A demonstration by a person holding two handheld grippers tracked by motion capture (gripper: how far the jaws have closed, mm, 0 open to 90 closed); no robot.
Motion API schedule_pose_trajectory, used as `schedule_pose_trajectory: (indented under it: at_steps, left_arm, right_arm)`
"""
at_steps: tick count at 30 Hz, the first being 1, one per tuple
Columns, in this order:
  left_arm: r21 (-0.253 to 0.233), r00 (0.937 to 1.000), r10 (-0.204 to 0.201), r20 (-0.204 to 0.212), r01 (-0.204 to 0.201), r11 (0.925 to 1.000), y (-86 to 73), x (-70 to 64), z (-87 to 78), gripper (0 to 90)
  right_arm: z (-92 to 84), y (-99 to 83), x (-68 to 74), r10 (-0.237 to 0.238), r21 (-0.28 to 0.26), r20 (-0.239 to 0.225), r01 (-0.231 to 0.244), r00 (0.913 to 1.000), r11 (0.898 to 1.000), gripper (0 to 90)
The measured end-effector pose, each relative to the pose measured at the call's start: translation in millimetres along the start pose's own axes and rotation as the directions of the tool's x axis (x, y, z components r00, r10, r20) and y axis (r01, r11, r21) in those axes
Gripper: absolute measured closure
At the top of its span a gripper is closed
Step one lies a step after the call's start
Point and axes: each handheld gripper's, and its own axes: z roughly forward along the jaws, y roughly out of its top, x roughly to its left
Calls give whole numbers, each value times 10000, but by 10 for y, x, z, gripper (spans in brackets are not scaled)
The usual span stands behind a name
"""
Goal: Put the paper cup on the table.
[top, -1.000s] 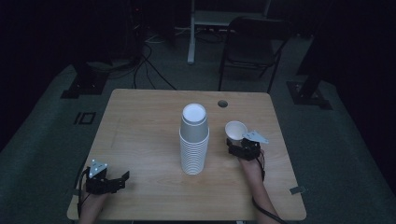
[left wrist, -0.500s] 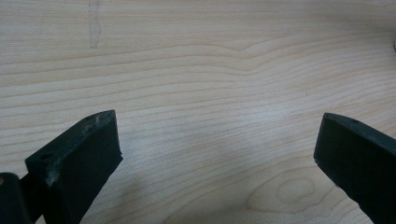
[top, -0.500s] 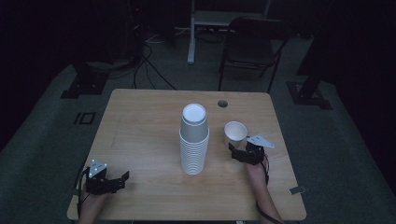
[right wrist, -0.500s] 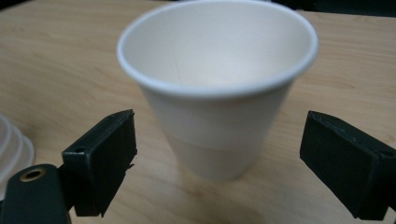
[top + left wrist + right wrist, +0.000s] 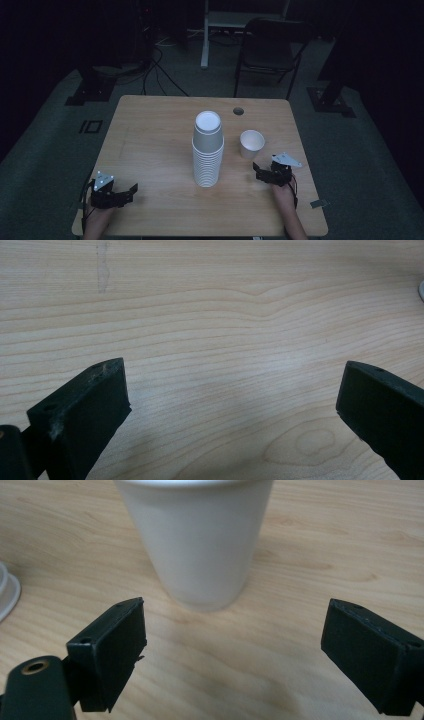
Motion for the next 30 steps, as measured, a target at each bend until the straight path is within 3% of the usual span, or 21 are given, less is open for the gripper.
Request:
schedule_pose_trajectory:
  at_steps: [8,15,30]
  left_arm:
    - [55,9999,132,-8,-132,9999,-11,-14,3,9]
    - [37,10000,79,41,-79,10000,-17,-8,2,9]
    - [63,10000,62,64,-62,10000,-28,-3,1,9]
  right_arm:
    - [-161,-111,-55,269,164,91,-270,9996,9995,103]
    - [-344,-230,-138,231,335,590,-252,9980,9991,103]
    - [-702,-474,-354,672,499,1382,-747,9881,9960,105]
